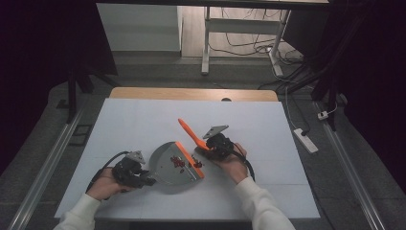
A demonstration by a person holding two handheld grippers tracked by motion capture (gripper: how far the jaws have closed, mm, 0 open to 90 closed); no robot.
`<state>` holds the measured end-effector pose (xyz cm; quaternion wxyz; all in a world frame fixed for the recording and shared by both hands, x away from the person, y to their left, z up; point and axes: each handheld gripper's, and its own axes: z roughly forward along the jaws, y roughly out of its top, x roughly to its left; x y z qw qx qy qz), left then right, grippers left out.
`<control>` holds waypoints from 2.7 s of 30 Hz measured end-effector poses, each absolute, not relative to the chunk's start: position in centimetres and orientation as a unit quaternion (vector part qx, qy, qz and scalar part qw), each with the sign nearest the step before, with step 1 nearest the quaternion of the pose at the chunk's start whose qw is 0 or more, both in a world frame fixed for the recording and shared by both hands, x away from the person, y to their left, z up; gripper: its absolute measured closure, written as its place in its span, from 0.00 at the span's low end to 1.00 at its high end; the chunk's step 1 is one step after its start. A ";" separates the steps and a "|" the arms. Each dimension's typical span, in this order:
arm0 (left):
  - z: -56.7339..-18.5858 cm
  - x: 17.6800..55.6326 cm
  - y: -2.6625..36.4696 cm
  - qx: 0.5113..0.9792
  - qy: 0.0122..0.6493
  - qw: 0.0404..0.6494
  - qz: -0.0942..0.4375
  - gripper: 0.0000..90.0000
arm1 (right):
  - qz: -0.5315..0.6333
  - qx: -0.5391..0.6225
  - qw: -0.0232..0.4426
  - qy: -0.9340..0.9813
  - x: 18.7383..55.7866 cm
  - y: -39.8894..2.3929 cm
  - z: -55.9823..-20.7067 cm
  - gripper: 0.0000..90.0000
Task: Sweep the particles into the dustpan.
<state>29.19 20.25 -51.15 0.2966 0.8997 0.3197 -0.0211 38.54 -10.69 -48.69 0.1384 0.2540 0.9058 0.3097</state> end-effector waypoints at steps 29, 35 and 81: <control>-51.2 29.1 20.2 0.900 0.320 0.296 -0.022 0.69 | 0.389 0.215 0.093 0.891 36.4 -8.5 -47.1 0.78; -51.2 29.1 20.2 0.899 0.320 0.296 -0.022 0.69 | 0.384 0.238 0.119 0.884 37.0 -10.0 -46.7 0.78; -51.3 29.1 20.2 0.900 0.319 0.296 -0.022 0.69 | 0.390 0.277 0.123 0.870 37.0 -11.8 -46.8 0.78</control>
